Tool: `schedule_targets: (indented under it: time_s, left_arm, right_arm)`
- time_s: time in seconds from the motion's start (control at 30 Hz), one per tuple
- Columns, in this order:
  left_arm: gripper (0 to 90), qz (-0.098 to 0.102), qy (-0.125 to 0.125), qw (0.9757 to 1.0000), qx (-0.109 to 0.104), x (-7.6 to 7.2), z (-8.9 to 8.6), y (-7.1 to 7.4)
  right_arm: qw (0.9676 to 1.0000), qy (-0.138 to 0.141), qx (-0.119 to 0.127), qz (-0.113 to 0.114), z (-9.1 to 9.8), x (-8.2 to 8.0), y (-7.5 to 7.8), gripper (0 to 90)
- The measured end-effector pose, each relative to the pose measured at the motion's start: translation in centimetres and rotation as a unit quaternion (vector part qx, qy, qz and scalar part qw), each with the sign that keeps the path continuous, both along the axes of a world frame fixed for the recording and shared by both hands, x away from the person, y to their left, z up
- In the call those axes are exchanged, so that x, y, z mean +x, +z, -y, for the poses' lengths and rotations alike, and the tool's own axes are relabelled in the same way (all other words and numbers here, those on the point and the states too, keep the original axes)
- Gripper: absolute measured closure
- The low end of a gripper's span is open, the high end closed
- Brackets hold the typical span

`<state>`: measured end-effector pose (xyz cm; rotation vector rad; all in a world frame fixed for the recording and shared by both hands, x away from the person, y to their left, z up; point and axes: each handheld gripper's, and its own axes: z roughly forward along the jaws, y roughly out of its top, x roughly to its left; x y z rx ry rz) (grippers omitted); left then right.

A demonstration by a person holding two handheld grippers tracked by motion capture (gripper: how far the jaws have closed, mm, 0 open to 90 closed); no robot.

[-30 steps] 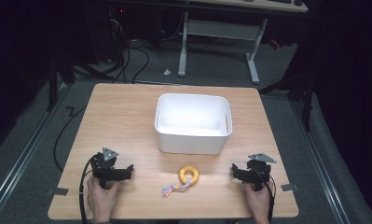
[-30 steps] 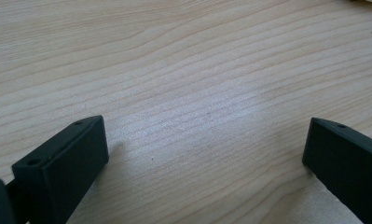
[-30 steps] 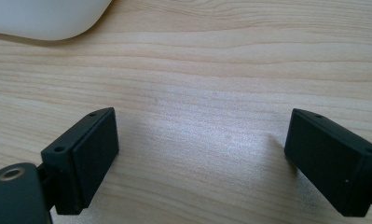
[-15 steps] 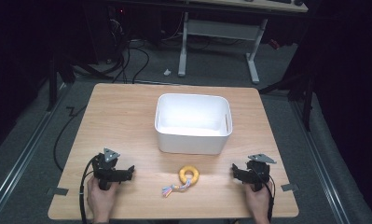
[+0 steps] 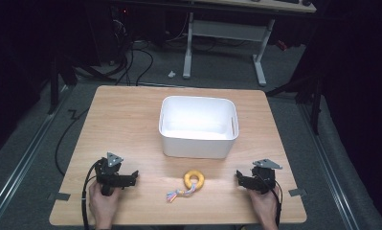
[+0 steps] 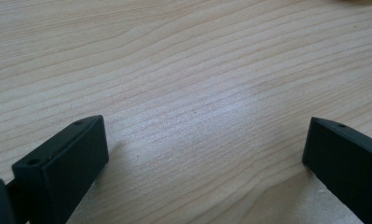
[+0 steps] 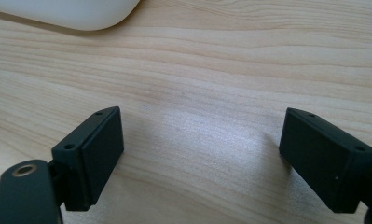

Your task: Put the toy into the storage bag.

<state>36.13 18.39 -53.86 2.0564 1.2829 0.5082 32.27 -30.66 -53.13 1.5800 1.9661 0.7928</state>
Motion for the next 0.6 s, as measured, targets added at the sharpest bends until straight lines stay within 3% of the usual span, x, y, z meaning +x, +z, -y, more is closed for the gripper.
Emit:
schedule_targets:
  time_s: [0.17, 0.27, 0.6]
  left_arm:
    - [0.4, 0.0, 0.0, 1.0, 0.0, 0.0, 0.0, 0.0]
    - [0.4, 0.0, 0.0, 1.0, 0.0, 0.0, 0.0, 0.0]
    - [0.4, 0.0, 0.0, 1.0, 0.0, 0.0, 0.0, 0.0]
  right_arm:
    - [0.9999, 0.012, 0.002, -0.003, -0.3, -0.4, 0.3, 28.5]
    - [0.9995, 0.026, 0.016, -0.005, -0.4, -0.6, 0.5, 33.5]
    - [0.9971, 0.072, 0.022, -0.004, -1.8, -1.0, 2.2, 38.4]
